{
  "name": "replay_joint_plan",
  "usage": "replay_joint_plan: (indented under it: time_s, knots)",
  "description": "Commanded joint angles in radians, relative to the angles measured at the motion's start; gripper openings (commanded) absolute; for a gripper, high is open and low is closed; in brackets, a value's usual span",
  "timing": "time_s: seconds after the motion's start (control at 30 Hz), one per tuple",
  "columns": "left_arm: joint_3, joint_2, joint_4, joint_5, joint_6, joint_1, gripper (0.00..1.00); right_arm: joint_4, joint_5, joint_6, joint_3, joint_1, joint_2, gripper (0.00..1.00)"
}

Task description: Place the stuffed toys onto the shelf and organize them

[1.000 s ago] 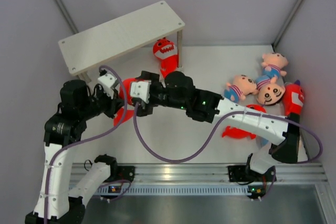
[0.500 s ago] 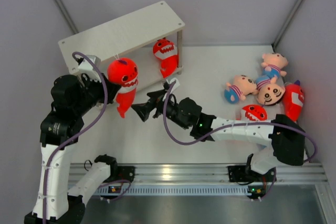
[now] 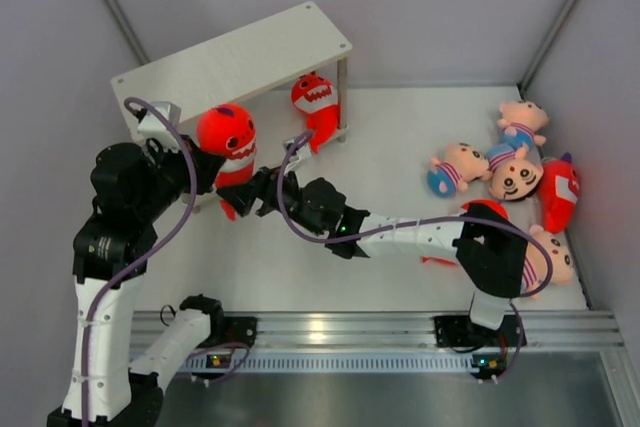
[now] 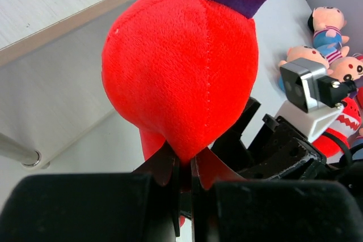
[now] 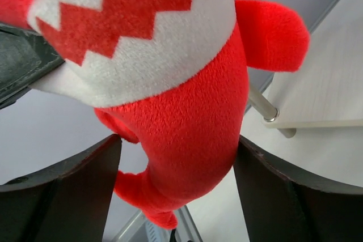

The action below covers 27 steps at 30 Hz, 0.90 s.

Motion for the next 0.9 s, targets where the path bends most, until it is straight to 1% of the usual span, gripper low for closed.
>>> replay_joint_plan:
  time_s: [0.0,0.03,0.13,0.17,0.23,0.33,0.37,0.43,0.47,0.53,0.57,0.6,0.63,0.67,0.7,0.73,0.77,0.8,0.83,0.87]
  knots:
    - [0.042,-0.010,0.079,-0.008,-0.025,0.005,0.00,0.000,-0.029,0.037,0.092,0.003,0.003,0.79]
    - [0.044,-0.009,0.083,-0.016,-0.016,0.006,0.00,-0.005,-0.029,0.043,0.089,0.005,0.000,0.82]
    - [0.056,-0.007,0.089,-0.034,-0.007,0.004,0.00,0.015,-0.007,0.075,0.045,0.003,-0.005,0.86]
    - [0.056,-0.007,0.091,-0.031,-0.005,0.004,0.00,0.018,-0.003,0.083,0.025,0.003,-0.005,0.86]
    - [0.048,-0.008,0.091,-0.025,-0.008,0.004,0.00,0.032,0.005,0.086,0.011,0.002,-0.004,0.82]
    - [0.034,-0.015,0.091,-0.034,-0.007,0.004,0.00,0.007,0.005,0.079,0.019,0.002,-0.005,0.60]
    - [0.031,-0.016,0.089,-0.036,-0.005,0.005,0.00,0.001,0.008,0.080,0.019,-0.002,-0.007,0.37]
    - [0.021,-0.022,0.089,-0.036,-0.005,0.005,0.00,0.003,0.017,0.080,0.011,-0.006,-0.017,0.14]
    - [0.014,-0.025,0.088,-0.037,-0.004,0.006,0.00,-0.005,0.023,0.079,0.004,-0.009,-0.029,0.00]
    - [-0.021,-0.045,0.088,-0.054,0.010,0.006,0.00,-0.025,0.034,0.048,-0.004,-0.017,-0.045,0.00]
    - [-0.039,-0.056,0.088,-0.097,0.019,0.006,0.00,-0.096,0.043,0.037,-0.004,-0.023,-0.057,0.00]
    - [-0.064,-0.067,0.088,-0.125,0.031,0.006,0.04,-0.140,0.072,0.023,-0.006,-0.023,-0.082,0.00]
    - [-0.120,-0.093,0.088,-0.157,0.059,0.006,0.12,-0.193,0.089,-0.001,-0.019,-0.026,-0.095,0.00]
    - [-0.148,-0.107,0.086,-0.183,0.080,0.006,0.34,-0.232,0.100,-0.012,-0.036,-0.031,-0.127,0.00]
    - [-0.203,-0.125,0.083,-0.177,0.134,0.006,0.45,-0.290,0.118,-0.024,-0.061,-0.037,-0.144,0.00]
    - [-0.228,-0.166,0.079,-0.162,0.163,0.006,0.56,-0.310,0.135,-0.044,-0.125,-0.040,-0.163,0.00]
    - [-0.251,-0.189,0.076,-0.145,0.189,0.006,0.76,-0.326,0.166,-0.056,-0.159,-0.043,-0.203,0.00]
    - [-0.293,-0.237,0.076,-0.113,0.231,0.006,0.84,-0.359,0.180,-0.064,-0.191,-0.041,-0.220,0.00]
    - [-0.314,-0.260,0.071,-0.106,0.269,0.006,0.89,-0.378,0.192,-0.079,-0.244,-0.043,-0.235,0.00]
    - [-0.331,-0.283,0.070,-0.115,0.291,0.006,0.91,-0.398,0.203,-0.084,-0.266,-0.043,-0.262,0.00]
